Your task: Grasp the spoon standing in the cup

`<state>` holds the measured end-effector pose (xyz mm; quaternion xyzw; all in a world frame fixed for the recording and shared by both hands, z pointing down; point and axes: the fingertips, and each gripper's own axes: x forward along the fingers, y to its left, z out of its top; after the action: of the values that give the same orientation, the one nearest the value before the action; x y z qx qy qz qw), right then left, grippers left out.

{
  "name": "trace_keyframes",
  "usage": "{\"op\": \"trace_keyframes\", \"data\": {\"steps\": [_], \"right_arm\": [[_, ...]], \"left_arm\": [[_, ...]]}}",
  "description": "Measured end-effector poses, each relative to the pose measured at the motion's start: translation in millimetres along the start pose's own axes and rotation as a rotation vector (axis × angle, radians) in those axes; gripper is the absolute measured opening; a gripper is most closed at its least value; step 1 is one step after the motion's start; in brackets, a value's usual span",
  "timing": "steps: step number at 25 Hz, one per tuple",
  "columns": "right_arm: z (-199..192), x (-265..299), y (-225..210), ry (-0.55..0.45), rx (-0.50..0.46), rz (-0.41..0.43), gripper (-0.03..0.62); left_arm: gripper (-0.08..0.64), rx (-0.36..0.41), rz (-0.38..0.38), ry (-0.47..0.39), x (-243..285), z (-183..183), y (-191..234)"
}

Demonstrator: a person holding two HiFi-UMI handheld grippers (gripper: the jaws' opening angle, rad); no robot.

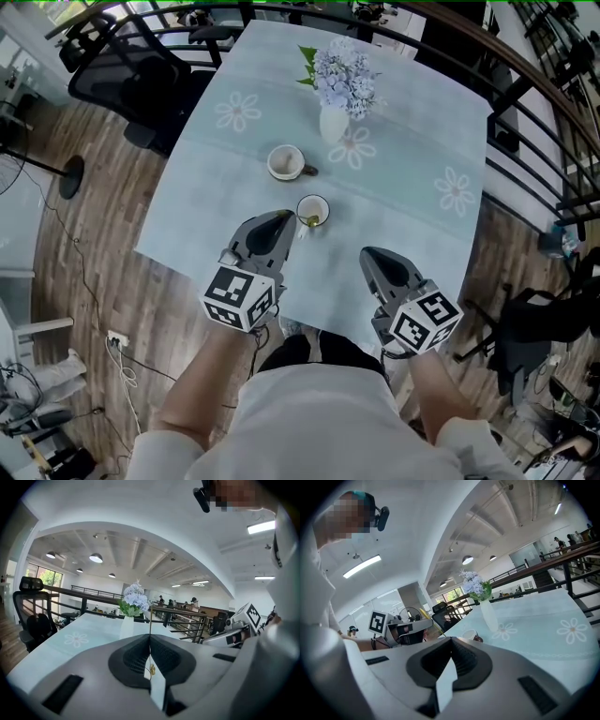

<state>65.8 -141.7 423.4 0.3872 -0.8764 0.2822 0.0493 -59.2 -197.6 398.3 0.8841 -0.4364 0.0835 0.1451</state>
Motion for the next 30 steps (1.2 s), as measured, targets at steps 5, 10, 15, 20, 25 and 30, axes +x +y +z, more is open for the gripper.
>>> {"op": "trace_keyframes", "data": {"steps": [5,10,15,20,25,30], "right_arm": [[7.4,-4.6,9.5,-0.023,-0.011,-0.001,0.021],[14.7,-10.5,19.6,-0.042,-0.026,-0.004,0.021],[23.4,-15.3,31.6,-0.063,-0.051,-0.005,0.021],[28.6,-15.8,41.8,-0.077,-0.071,-0.009,0.021],[31.2,-16.7,51.1,-0.079,-0.099,-0.003,0.021],[31.2,-17.2,56.6,-0.083,-0.098,-0.013,0.021]], "left_arm": [[0.023,0.024,-0.005,-0.019,-12.9,13.7,-7.6],[0.023,0.034,-0.008,-0.036,-26.3,23.5,-11.9],[0.023,0.05,-0.013,-0.056,-40.4,33.8,-17.9],[0.023,0.058,-0.027,-0.066,-48.9,37.5,-24.9],[0.023,0.053,-0.043,-0.071,-55.4,36.6,-32.2],[0.023,0.055,-0.063,-0.072,-59.2,36.0,-38.1]]}}
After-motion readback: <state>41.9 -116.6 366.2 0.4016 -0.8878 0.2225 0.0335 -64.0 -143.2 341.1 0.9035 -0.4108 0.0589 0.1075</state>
